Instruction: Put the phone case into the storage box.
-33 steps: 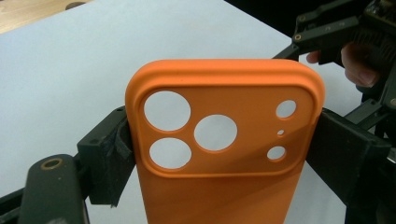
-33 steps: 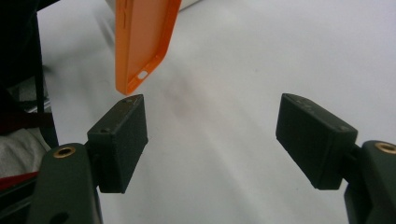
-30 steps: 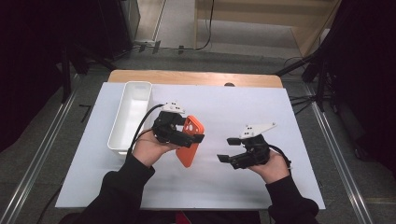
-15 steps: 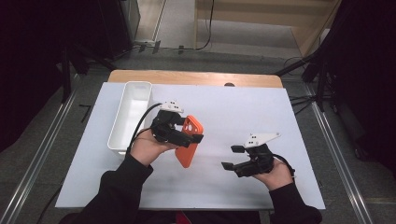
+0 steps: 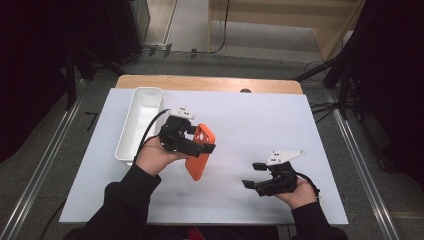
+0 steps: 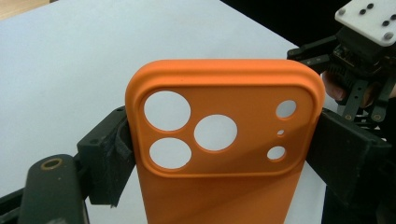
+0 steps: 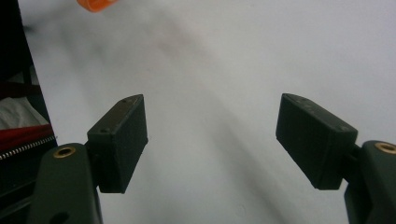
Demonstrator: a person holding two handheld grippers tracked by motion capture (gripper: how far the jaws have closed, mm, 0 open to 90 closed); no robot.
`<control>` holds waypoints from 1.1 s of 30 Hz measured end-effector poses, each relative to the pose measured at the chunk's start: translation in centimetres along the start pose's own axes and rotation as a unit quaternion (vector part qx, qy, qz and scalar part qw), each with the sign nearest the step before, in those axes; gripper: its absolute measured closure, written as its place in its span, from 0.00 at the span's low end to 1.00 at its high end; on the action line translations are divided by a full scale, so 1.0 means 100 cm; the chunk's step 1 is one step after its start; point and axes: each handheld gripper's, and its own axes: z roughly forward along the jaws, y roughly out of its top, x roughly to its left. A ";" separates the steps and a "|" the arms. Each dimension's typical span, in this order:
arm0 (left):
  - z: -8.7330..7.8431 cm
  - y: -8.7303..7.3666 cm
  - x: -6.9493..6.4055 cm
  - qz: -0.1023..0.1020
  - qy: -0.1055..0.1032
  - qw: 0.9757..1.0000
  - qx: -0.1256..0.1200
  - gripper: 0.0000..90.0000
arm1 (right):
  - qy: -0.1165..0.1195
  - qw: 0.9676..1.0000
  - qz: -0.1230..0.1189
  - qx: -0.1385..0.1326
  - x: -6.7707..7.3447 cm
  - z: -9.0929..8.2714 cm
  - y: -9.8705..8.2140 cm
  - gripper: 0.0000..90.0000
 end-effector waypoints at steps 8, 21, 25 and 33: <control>-0.010 0.003 0.005 -0.019 -0.006 1.000 -0.009 0.18 | -0.008 1.000 0.008 0.002 -0.003 -0.002 -0.013 0.26; -0.025 0.008 0.010 -0.029 0.005 1.000 -0.004 0.18 | -0.027 0.999 0.017 -0.011 -0.006 -0.008 -0.021 0.26; -0.032 0.010 0.010 -0.024 0.002 1.000 -0.003 0.18 | -0.030 0.999 0.025 -0.014 -0.008 -0.010 -0.022 0.26; -0.041 0.014 0.013 -0.025 -0.002 1.000 0.003 0.18 | -0.027 0.999 0.027 -0.011 -0.007 -0.007 -0.021 0.26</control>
